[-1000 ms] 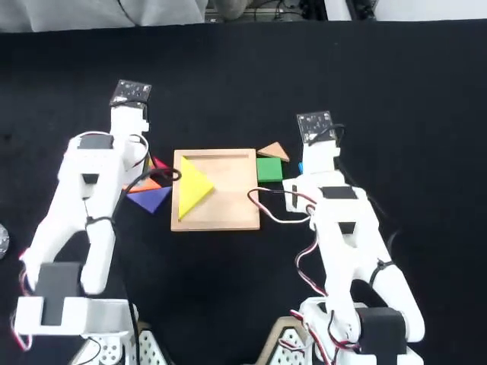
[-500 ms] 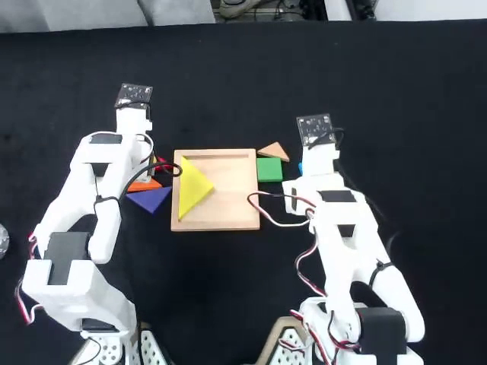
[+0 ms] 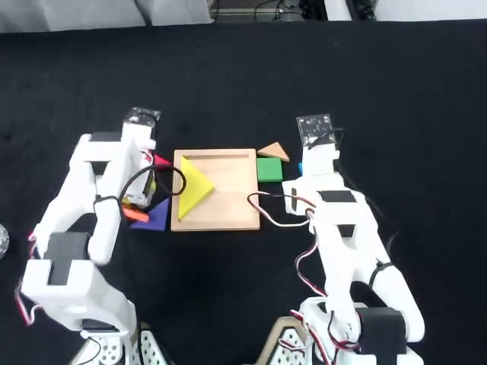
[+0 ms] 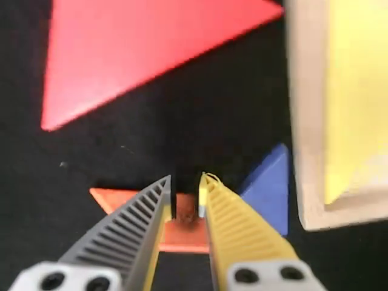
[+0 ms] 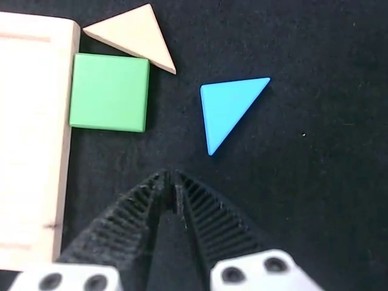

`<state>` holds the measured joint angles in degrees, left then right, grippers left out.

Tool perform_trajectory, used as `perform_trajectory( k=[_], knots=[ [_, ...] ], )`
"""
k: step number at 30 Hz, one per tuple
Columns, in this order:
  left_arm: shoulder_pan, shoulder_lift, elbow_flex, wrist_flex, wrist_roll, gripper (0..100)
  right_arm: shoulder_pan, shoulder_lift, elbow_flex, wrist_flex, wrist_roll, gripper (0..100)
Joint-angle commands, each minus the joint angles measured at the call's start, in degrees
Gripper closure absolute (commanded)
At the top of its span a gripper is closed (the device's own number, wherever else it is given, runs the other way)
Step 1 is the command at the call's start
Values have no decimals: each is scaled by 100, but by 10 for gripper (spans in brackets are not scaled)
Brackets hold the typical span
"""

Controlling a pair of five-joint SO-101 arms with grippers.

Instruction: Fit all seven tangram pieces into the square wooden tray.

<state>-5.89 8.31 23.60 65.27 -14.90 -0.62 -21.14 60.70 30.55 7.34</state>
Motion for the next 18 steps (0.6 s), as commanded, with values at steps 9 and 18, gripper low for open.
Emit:
perform_trajectory(
  k=[9, 18],
  knots=[
    [-180, -255, -2949, -62, -1125, 905, 53, -207, -22, -123, 62, 987],
    [-84, 2400, -3952, -932, -484, 909, 53, -207, -13, -132, 62, 987]
  ],
)
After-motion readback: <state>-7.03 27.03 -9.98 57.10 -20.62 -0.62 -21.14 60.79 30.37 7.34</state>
